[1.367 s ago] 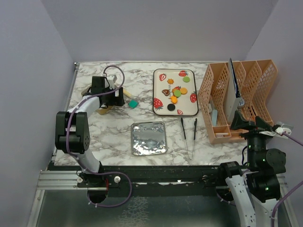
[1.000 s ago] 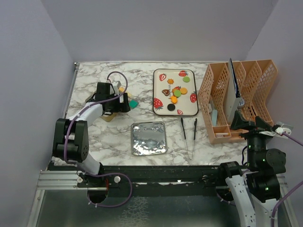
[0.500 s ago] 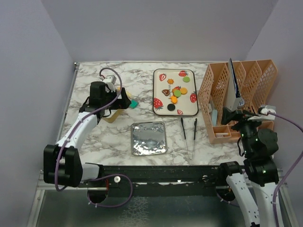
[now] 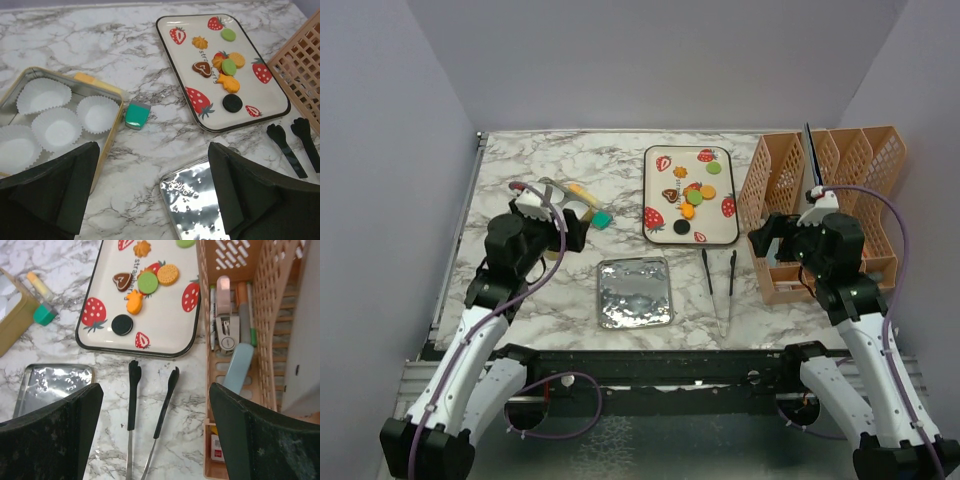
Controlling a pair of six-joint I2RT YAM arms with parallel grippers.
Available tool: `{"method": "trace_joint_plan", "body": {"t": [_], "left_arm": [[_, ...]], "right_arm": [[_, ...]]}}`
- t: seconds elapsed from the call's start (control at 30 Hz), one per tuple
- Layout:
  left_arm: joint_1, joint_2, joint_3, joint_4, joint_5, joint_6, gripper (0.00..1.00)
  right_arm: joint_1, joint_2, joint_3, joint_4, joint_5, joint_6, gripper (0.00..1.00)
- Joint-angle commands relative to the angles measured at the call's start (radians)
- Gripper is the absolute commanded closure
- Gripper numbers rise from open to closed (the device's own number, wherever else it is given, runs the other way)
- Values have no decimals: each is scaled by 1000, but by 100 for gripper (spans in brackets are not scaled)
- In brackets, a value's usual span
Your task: Pack the cookies
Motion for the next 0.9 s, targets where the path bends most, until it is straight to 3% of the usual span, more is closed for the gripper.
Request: {"method": "trace_joint_plan", "body": {"t": [0.0, 0.17, 0.4, 0.57, 0.87], "left_arm": [[-19, -156, -89, 115, -58, 49, 1], [-19, -257, -128, 174, -119, 31, 1], [-19, -249, -120, 168, -95, 35, 1], [-19, -249, -122, 164, -104, 37, 1], [-19, -256, -115, 150, -154, 26, 1]], "right_arm": [[7, 55, -36, 26, -81, 10, 6], [31, 106, -107, 84, -76, 58, 10], [93, 140, -148, 99, 14, 101, 14], [97, 103, -21, -24, 90, 58, 13], [110, 193, 192, -178, 59, 19, 13]]}}
